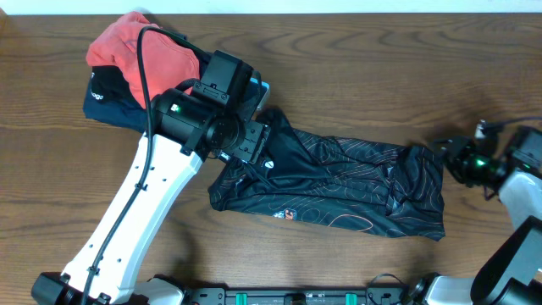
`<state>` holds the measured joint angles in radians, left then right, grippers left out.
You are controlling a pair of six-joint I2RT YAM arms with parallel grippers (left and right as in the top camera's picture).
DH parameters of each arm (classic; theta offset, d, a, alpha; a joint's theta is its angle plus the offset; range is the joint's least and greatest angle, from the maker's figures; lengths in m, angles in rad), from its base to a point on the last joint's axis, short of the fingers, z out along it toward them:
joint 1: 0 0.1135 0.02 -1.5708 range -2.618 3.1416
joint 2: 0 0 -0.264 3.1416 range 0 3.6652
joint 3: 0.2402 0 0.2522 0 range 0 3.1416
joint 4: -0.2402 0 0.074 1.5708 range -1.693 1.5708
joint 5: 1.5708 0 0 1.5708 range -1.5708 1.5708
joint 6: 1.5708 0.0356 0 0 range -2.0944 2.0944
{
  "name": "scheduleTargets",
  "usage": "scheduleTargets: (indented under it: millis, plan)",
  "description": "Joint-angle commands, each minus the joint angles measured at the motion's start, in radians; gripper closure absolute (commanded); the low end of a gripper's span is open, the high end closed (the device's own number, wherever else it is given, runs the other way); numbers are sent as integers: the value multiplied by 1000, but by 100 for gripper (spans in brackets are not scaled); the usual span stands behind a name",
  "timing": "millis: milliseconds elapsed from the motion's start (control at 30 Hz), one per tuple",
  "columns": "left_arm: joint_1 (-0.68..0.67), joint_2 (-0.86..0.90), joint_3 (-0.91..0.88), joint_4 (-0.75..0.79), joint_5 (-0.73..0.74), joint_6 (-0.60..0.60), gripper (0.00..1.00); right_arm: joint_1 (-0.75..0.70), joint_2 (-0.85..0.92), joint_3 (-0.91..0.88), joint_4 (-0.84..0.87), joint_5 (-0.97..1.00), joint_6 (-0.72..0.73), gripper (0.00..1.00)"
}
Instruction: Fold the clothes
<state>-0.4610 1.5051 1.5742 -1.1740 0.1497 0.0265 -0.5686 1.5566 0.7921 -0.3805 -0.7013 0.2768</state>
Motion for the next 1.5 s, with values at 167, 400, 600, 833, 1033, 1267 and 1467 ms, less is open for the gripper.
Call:
scheduleTargets:
  millis: [167, 400, 600, 833, 1033, 1267, 1467]
  plan:
    - [1, -5, 21, 4, -11, -1, 32, -51, -13, 12, -200, 296, -35, 64]
    - [1, -5, 21, 5, -12, -1, 32, -51, -12, 6, -316, 399, -65, 19]
    - [1, -5, 21, 5, -12, -1, 32, -24, -12, -37, -272, 351, -92, 32]
    - [1, -5, 21, 5, -12, -1, 32, -7, -12, -127, -188, 328, -97, 37]
    - [1, -5, 21, 5, -12, -1, 32, -6, -12, -135, -144, 171, -167, 66]
    - [1, -5, 21, 5, -12, -1, 32, -7, -12, -152, -125, 185, -185, 85]
    - [1, -5, 21, 5, -12, 0, 32, -17, -12, -128, -26, 179, -97, 99]
